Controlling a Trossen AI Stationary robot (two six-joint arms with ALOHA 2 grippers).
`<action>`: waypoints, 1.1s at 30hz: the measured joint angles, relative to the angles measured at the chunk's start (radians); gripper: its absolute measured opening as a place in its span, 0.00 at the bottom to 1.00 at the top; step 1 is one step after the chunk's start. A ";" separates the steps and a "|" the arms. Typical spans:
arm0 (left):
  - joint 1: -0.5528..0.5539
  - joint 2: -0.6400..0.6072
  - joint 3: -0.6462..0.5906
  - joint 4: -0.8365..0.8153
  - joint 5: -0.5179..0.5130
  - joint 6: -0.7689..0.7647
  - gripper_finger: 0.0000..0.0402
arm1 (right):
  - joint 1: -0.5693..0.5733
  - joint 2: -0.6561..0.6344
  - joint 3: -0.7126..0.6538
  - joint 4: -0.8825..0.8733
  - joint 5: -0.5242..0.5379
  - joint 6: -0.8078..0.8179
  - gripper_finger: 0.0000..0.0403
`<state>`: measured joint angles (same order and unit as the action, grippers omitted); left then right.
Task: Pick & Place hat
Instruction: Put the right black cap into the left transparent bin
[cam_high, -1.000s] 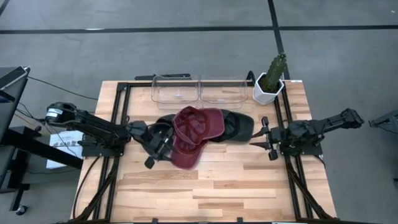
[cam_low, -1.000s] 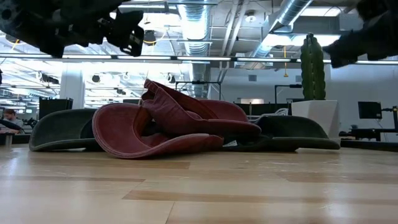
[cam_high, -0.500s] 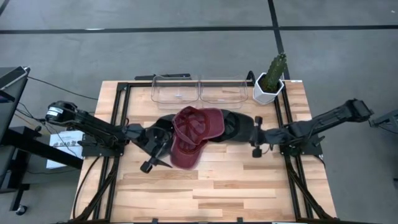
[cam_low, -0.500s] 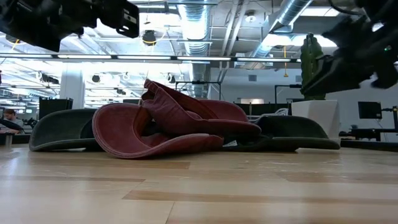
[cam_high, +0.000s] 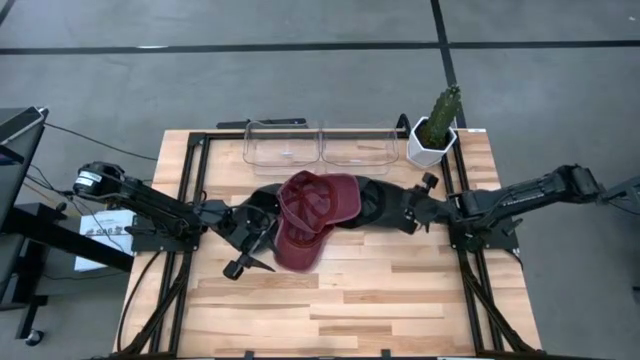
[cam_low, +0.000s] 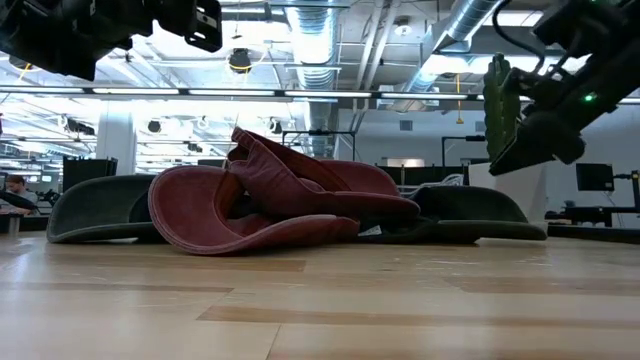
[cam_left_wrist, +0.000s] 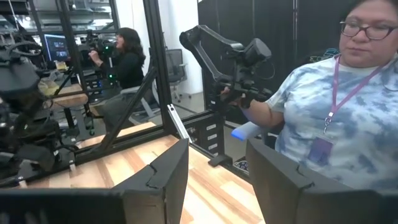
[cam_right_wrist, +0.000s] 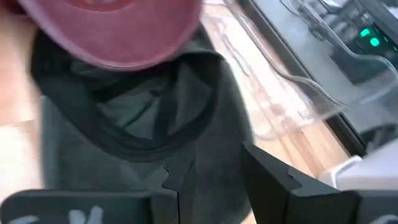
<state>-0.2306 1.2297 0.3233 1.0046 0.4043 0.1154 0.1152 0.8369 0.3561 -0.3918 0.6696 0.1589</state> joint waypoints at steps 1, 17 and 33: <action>0.000 0.000 0.000 0.008 0.000 0.000 0.40 | -0.016 0.001 0.000 0.000 -0.003 0.000 0.28; 0.044 0.000 0.056 0.014 -0.063 -0.046 0.40 | -0.282 0.001 -0.002 0.029 -0.303 -0.055 0.28; 0.044 0.000 0.057 0.037 -0.064 -0.042 0.40 | -0.406 0.003 -0.002 0.031 -0.381 -0.063 0.28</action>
<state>-0.1867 1.2297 0.3801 1.0411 0.3402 0.0731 -0.2912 0.8396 0.3545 -0.3603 0.2885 0.0960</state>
